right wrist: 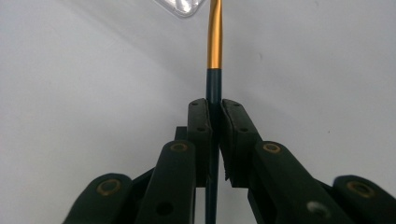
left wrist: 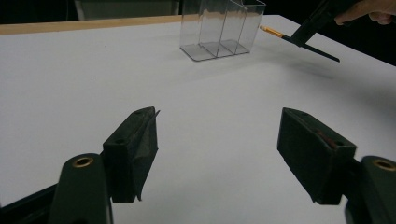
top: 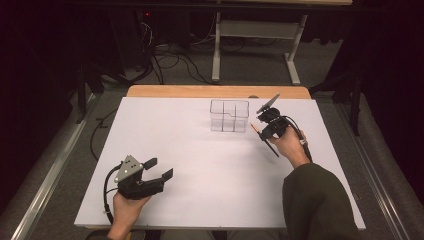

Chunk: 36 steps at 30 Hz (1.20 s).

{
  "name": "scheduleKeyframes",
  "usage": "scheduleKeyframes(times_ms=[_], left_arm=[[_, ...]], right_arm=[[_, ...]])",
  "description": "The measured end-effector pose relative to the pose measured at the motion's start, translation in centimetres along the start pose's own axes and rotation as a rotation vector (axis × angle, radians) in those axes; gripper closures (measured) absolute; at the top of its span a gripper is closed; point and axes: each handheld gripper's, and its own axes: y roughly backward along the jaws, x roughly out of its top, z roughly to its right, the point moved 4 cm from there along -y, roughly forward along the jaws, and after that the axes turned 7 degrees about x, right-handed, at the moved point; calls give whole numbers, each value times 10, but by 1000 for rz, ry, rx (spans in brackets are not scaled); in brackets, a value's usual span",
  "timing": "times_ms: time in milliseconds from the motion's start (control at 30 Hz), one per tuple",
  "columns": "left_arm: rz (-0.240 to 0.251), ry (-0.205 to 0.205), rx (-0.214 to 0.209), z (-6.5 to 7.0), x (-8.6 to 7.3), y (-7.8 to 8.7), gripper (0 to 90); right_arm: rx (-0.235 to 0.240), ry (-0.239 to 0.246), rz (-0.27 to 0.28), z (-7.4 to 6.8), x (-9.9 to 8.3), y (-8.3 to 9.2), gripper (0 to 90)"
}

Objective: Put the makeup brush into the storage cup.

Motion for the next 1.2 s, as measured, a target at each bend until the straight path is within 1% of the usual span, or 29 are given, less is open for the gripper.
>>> scheduleKeyframes(times_ms=[33, 133, 433, 567, 767, 967, 1000, 1033, 1067, 1133, 1167, 1200], left_arm=[[-2, 1, 0, 0, 0, 0, 294], [-3, -1, -2, 1, 0, 0, 293], [-2, 3, 0, 0, 0, 0, 294], [-4, 1, -1, 0, 0, -1, 294], [-5, 1, -1, 1, -1, -1, 293], [-6, 1, -1, 1, 0, -1, 293], [-6, 0, -1, 1, 0, -2, 293], [-6, 0, 0, 1, 0, -2, 293], [-6, 0, 0, 1, -1, -2, 293], [-5, 2, 0, 0, -1, -1, 293], [-6, 2, 2, 0, -1, -1, 293], [-6, 2, 2, 0, -1, -1, 293]], right_arm=[[0, 8, 6, 1, 0, 1, 847], [-2, 6, 11, 2, -2, 3, 848], [3, -12, 35, 8, -11, 10, 847], [15, -16, 48, 8, -13, 14, 847], [26, -2, 78, 8, -16, 19, 847], [27, 5, 122, 6, -19, 27, 847], [29, 2, 125, 5, -20, 28, 847], [25, 10, 129, 5, -20, 29, 847], [33, 13, 134, 4, -20, 29, 847], [25, 15, 136, 4, -21, 30, 847], [34, 9, 139, 3, -21, 31, 847], [31, 12, 143, 4, -21, 32, 847]])
